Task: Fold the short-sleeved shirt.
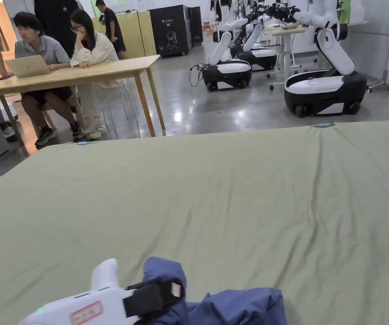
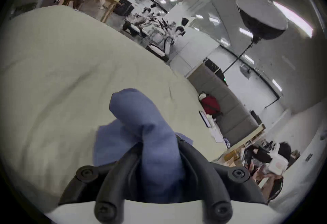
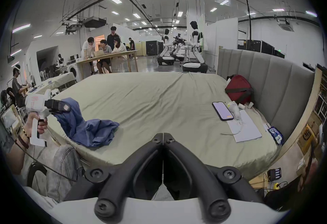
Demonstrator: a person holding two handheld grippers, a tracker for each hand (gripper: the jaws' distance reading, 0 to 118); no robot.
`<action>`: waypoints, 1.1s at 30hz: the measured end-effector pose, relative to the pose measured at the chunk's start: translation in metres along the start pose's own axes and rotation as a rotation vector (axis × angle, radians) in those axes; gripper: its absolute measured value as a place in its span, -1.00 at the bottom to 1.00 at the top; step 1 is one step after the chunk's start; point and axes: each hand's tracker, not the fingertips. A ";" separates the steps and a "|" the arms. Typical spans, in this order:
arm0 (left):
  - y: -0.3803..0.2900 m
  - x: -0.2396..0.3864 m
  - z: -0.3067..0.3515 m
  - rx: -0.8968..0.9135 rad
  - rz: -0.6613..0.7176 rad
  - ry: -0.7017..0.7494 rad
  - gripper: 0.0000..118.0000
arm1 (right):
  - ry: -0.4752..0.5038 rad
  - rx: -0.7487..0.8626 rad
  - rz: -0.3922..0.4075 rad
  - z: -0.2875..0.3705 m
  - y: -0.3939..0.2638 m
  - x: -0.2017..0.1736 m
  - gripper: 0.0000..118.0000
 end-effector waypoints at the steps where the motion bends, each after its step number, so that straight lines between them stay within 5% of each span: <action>1: -0.006 -0.002 -0.014 -0.021 -0.011 -0.015 -0.74 | -0.003 -0.001 -0.005 0.002 -0.001 0.002 -0.99; 9: -0.041 -0.009 -0.070 -0.163 0.028 -0.017 -0.64 | -0.070 -0.006 -0.047 0.019 -0.013 0.023 -0.99; 12: -0.033 -0.011 -0.057 -0.100 0.097 -0.101 0.75 | -0.083 -0.010 -0.068 0.019 -0.016 0.028 -0.99; 13: -0.029 -0.008 -0.048 -0.075 0.104 -0.138 1.00 | -0.085 -0.014 -0.073 0.019 -0.017 0.029 -0.99; 19: -0.013 -0.019 0.038 0.127 0.079 -0.153 1.00 | -0.055 -0.022 -0.081 0.011 -0.017 0.022 -0.99; 21: -0.015 -0.026 0.070 0.203 0.080 -0.122 0.76 | -0.028 -0.024 -0.077 0.008 -0.016 0.018 -0.99; 23: -0.027 -0.038 0.098 0.242 0.073 -0.028 -0.59 | -0.007 -0.029 -0.065 0.003 -0.015 0.013 -0.99; 24: -0.033 -0.043 0.106 0.239 0.073 0.028 -1.00 | -0.001 -0.030 -0.058 0.001 -0.014 0.011 -0.99; 33: -0.049 -0.068 0.114 0.196 0.111 0.029 -1.00 | 0.046 -0.036 -0.037 -0.012 -0.007 -0.006 -0.99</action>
